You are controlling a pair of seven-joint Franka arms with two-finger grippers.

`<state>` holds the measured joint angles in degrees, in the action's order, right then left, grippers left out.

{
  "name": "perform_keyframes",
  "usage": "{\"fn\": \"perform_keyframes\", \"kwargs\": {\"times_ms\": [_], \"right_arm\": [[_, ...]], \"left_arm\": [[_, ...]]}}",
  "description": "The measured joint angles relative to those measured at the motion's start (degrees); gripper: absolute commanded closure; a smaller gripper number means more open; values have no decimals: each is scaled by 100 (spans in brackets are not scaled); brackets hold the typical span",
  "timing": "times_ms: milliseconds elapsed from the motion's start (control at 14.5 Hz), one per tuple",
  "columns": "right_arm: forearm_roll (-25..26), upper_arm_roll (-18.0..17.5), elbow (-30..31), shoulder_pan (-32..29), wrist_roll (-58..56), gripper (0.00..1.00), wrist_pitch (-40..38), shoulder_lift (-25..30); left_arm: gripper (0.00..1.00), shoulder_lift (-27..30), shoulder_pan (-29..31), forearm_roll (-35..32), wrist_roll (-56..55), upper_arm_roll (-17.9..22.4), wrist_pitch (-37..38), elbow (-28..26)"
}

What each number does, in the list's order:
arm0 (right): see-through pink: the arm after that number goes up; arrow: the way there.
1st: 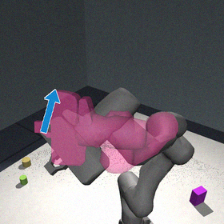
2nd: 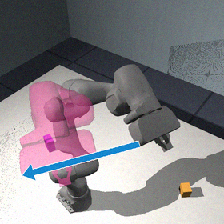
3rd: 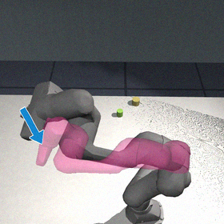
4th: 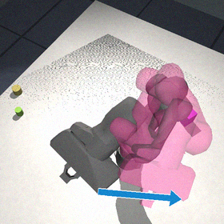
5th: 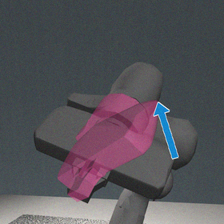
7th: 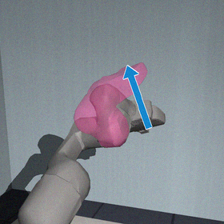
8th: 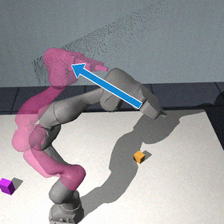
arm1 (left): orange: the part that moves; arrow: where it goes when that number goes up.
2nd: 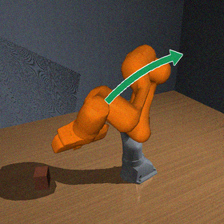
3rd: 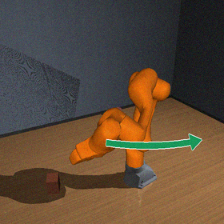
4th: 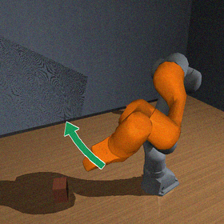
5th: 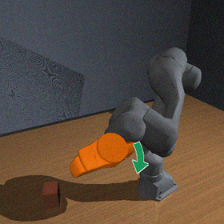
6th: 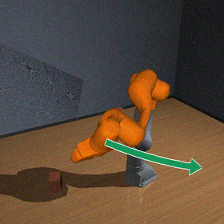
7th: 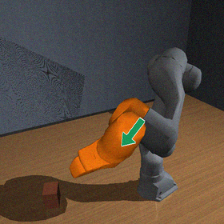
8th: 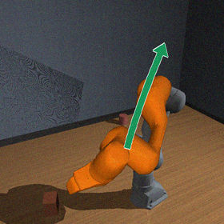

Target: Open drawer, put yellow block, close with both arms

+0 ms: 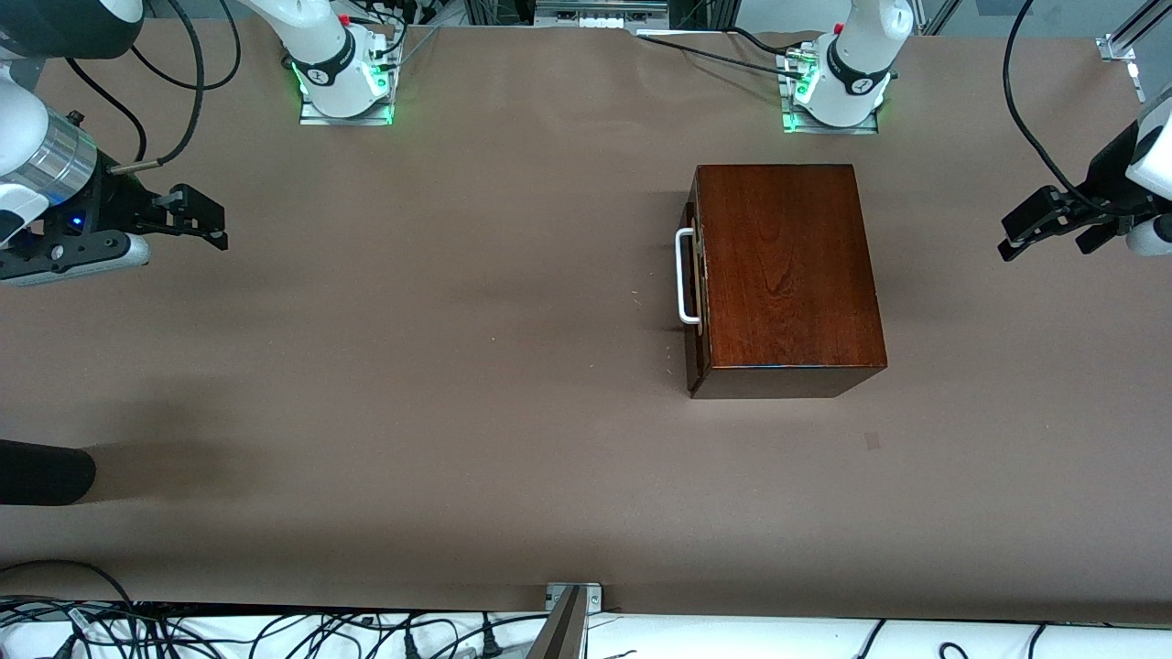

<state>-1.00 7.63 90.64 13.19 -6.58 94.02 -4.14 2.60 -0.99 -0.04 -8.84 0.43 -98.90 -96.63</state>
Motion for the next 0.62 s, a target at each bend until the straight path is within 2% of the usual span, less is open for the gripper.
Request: {"fn": "perform_keyframes", "kwargs": {"times_ms": [621], "right_arm": [[0, 0, 0, -1, 2, 0, 0, 0]], "left_arm": [[0, 1, 1, 0, -81, -92, 169, -68]]}}
